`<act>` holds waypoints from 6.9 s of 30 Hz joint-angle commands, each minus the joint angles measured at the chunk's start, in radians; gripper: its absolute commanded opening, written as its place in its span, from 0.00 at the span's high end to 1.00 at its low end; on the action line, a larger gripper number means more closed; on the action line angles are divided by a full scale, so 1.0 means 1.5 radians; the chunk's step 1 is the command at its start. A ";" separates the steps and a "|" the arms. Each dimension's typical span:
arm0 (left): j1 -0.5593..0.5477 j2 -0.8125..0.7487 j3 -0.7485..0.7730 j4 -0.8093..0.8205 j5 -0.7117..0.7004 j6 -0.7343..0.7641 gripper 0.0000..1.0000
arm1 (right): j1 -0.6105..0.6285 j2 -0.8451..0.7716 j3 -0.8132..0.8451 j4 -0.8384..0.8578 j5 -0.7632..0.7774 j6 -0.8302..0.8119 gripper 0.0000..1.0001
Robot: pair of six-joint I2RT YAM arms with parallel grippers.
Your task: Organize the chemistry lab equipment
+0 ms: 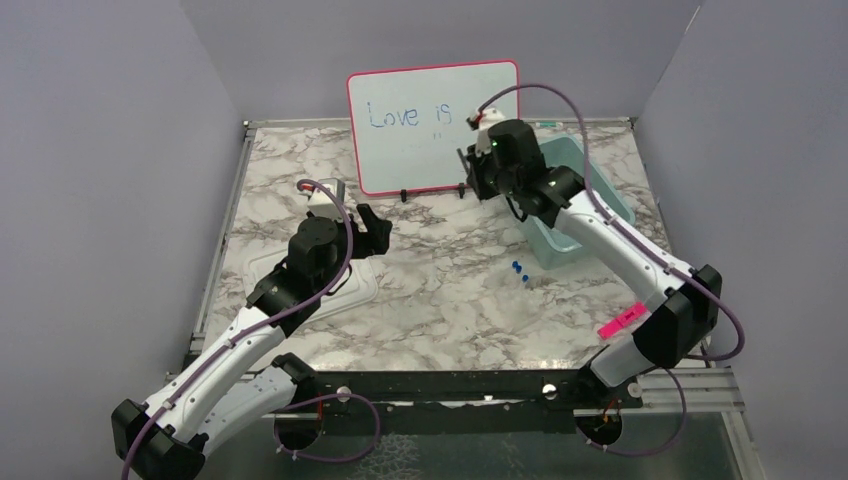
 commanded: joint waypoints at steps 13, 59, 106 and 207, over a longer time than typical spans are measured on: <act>0.002 0.001 -0.003 -0.004 -0.006 0.008 0.22 | -0.287 -0.062 -0.044 -0.046 -0.030 -0.086 0.93; 0.006 0.122 0.010 -0.110 -0.138 -0.088 0.15 | -0.189 -0.155 -0.076 -0.075 -0.195 0.002 0.55; 0.014 -0.123 0.099 -0.214 -0.299 0.004 0.09 | 0.285 0.444 0.129 -0.070 0.135 0.336 0.54; 0.108 0.421 0.127 -0.251 0.145 0.132 0.96 | 0.124 -0.062 -0.401 0.177 -0.053 0.499 0.61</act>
